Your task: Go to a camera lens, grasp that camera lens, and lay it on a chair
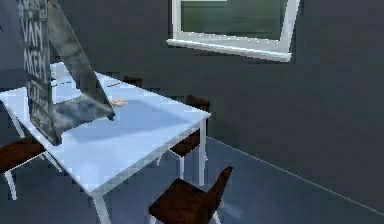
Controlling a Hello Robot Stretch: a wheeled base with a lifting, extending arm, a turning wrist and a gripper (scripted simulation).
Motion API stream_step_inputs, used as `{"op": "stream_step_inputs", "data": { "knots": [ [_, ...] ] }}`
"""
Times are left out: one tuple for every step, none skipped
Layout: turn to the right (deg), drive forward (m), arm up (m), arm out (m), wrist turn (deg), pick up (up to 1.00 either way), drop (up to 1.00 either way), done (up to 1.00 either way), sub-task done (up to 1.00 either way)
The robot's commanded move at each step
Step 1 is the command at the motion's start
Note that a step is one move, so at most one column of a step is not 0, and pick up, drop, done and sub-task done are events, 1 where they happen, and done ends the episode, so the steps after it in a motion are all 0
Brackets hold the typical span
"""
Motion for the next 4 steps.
{"op": "stream_step_inputs", "data": {
  "knots": [
    [45.0,0.00,0.00,0.00,0.0,0.00,0.00,0.00,0.00],
    [39.0,0.00,0.00,0.00,0.0,0.00,0.00,0.00,0.00],
    [-45.0,0.00,0.00,0.00,0.0,0.00,0.00,0.00,0.00],
    [-45.0,0.00,0.00,0.00,0.0,0.00,0.00,0.00,0.00]
  ]
}}
